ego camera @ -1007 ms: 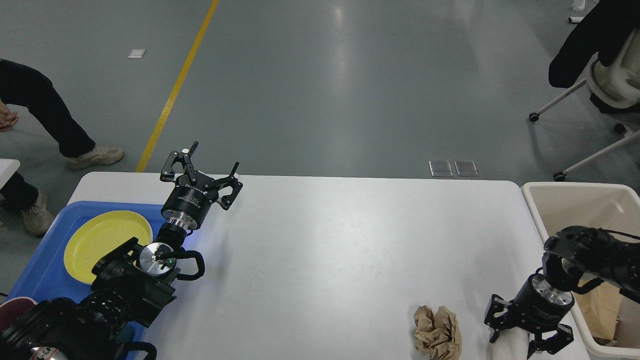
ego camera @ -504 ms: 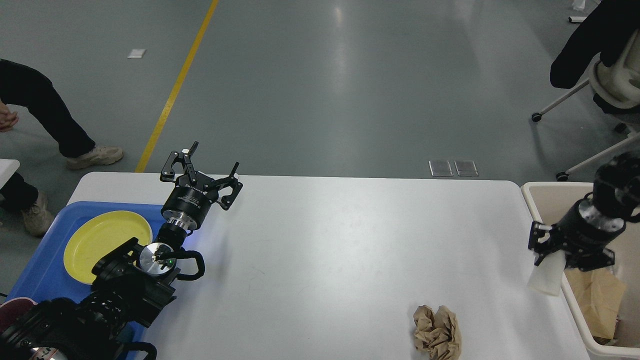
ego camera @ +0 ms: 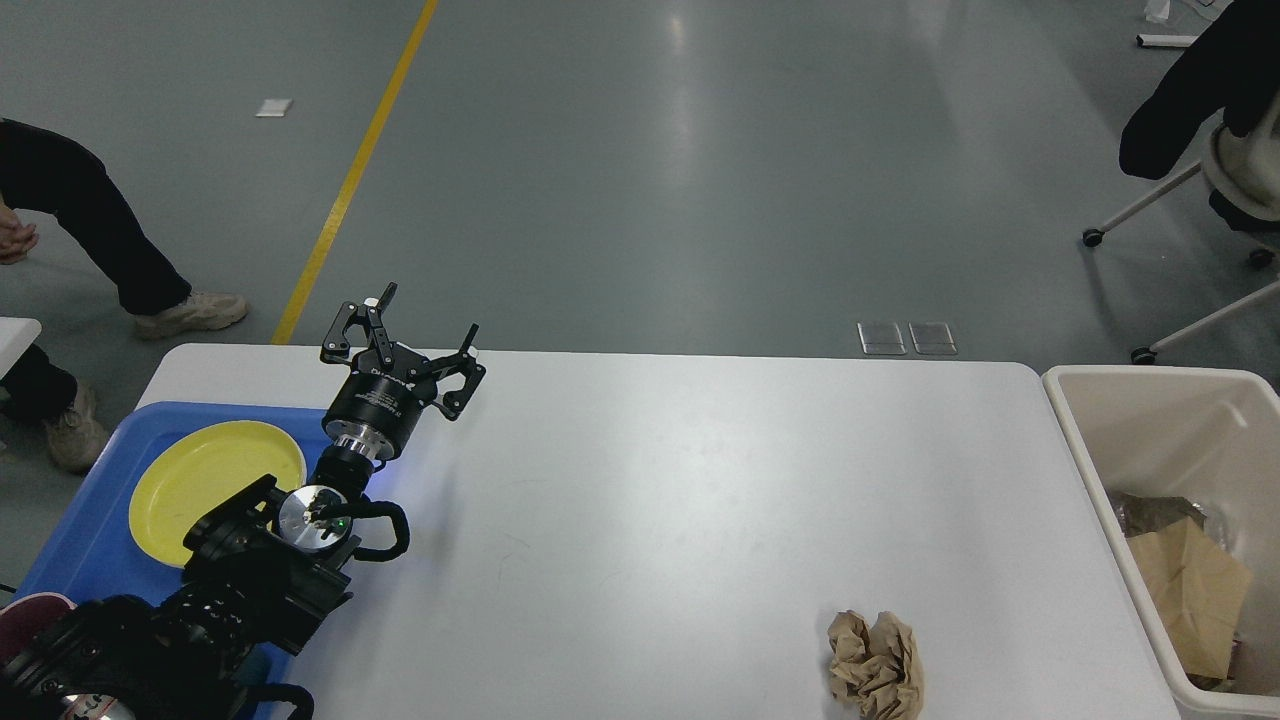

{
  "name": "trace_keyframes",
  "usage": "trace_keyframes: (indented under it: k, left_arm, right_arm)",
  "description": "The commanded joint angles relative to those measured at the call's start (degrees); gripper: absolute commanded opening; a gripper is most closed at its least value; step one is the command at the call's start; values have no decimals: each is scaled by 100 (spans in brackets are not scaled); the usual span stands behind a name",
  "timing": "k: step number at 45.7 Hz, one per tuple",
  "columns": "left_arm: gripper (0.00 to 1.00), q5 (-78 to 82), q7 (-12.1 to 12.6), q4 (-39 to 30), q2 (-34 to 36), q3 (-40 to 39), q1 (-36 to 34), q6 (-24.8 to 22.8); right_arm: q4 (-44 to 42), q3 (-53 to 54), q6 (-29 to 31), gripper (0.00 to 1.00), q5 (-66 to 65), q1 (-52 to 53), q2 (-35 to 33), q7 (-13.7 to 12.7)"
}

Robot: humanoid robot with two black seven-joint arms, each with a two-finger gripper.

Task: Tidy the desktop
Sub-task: 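Lift the paper cup into the white bin and release it, then move the right gripper over the crumpled brown paper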

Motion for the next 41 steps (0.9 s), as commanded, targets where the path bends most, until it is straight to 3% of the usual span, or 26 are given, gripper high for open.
trace_keyframes:
  k: [1,6,17,33,36,37,38,41]
  left_arm:
    - [97,-4,0,0,0,0,0,0]
    - [97,-4,0,0,0,0,0,0]
    - [97,-4,0,0,0,0,0,0]
    - [97,-4,0,0,0,0,0,0]
    - [97,-4,0,0,0,0,0,0]
    - [97,-4,0,0,0,0,0,-8]
    - [97,-4,0,0,0,0,0,0]
    - [97,-4,0,0,0,0,0,0]
  right_arm:
    - [-85,134,-2120,0,-37,-1132,57,18]
    - [-103,503,-2561,0,-37,-2073,162,36]
    - [-103,1329,-2658,0,-10,-3629,804,27]
    - [-103,1708,-2676,0,-10,-4588,1314,36]
    - [-103,1655,-2667,63,-28,-4606,1297,36]
    - [-103,1646,-2667,80,-28,-4597,1288,44]
    - [-94,1646,-2667,89,-28,-4588,1279,44]
    - [-33,1646,-2623,100,-28,-4544,1253,36]
